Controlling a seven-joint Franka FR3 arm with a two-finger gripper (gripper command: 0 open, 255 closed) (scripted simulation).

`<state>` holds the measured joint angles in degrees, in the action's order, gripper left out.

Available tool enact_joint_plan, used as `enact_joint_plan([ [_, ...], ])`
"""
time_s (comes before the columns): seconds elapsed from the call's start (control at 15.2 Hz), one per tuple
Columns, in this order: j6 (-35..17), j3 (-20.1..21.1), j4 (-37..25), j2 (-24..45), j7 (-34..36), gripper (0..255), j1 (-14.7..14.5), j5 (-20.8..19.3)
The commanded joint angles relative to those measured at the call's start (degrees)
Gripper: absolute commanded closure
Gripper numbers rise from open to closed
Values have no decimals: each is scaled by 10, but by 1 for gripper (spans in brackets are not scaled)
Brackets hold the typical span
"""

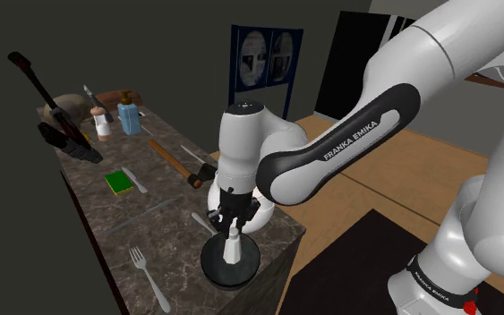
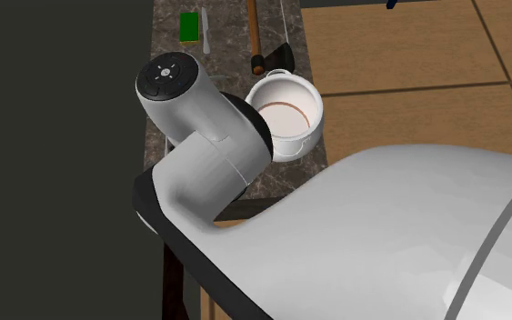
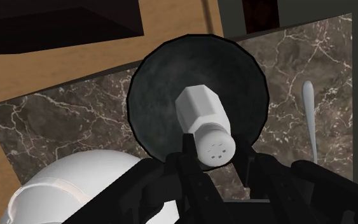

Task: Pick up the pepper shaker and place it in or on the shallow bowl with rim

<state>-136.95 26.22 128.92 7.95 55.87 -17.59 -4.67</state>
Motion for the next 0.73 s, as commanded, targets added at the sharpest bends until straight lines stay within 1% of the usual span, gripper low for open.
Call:
enact_joint_plan([
  [0.0, 0, 0, 0, 0, 0, 0, 0, 0],
  [0.33, 0, 0, 0, 0, 0, 0, 0, 0],
  [0.59, 68, 6, -23, -52, -24, 0, 6, 35],
  [0.66, 68, 5, -23, -52, -24, 0, 6, 35],
])
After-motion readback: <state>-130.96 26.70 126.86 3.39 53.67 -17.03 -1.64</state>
